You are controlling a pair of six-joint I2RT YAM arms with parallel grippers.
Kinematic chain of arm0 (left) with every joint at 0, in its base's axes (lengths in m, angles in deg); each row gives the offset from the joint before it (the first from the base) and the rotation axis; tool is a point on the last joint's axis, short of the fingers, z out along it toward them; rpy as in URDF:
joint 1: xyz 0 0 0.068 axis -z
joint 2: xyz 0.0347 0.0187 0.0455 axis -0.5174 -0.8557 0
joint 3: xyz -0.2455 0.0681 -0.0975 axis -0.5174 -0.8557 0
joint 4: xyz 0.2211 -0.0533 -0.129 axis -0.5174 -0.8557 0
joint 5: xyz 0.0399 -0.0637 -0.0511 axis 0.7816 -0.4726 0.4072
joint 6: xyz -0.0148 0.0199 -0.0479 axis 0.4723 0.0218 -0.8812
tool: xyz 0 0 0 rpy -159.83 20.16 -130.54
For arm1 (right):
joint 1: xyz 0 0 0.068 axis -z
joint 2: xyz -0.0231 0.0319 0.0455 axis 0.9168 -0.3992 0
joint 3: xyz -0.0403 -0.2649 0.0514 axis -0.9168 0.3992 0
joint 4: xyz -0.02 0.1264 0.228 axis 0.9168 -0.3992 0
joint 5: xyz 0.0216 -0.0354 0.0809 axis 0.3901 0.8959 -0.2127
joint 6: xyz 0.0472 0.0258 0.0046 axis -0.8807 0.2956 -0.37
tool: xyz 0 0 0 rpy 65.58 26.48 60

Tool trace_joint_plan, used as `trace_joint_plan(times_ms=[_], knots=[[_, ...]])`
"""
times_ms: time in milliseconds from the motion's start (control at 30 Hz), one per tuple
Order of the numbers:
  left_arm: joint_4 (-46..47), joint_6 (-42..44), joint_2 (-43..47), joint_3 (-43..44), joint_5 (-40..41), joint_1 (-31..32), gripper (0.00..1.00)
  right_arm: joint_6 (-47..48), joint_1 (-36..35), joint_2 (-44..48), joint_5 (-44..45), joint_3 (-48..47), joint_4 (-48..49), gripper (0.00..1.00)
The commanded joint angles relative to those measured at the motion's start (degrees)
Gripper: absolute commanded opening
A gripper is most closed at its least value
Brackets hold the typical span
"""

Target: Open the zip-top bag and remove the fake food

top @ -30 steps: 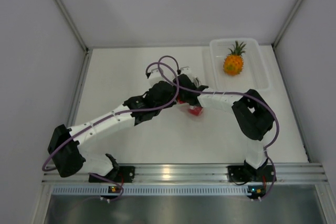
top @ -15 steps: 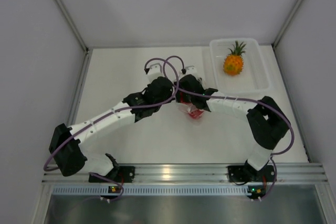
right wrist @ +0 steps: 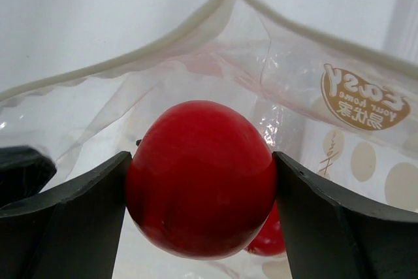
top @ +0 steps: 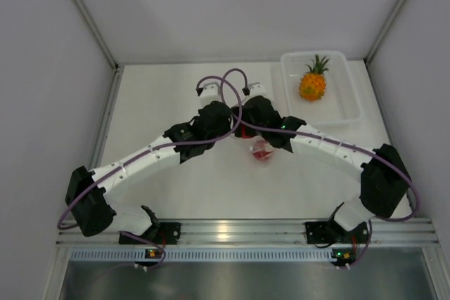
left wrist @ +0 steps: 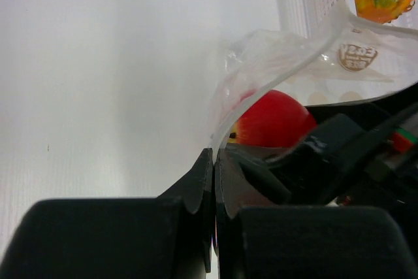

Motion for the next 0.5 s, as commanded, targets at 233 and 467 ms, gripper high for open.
trace_joint_plan(times_ms=[233,467], knots=[[-2.1,0.8,2.3,-1.0,1.4,-1.8,0.0,1.6,-2.0,11.6,-4.4,3.2,8.8,0.33],[-2.2,-2.0,4.9,-2.8,0.7,-1.7,0.0,-3.1,-2.2,11.8,-7.6,0.1,10.9,0.29]])
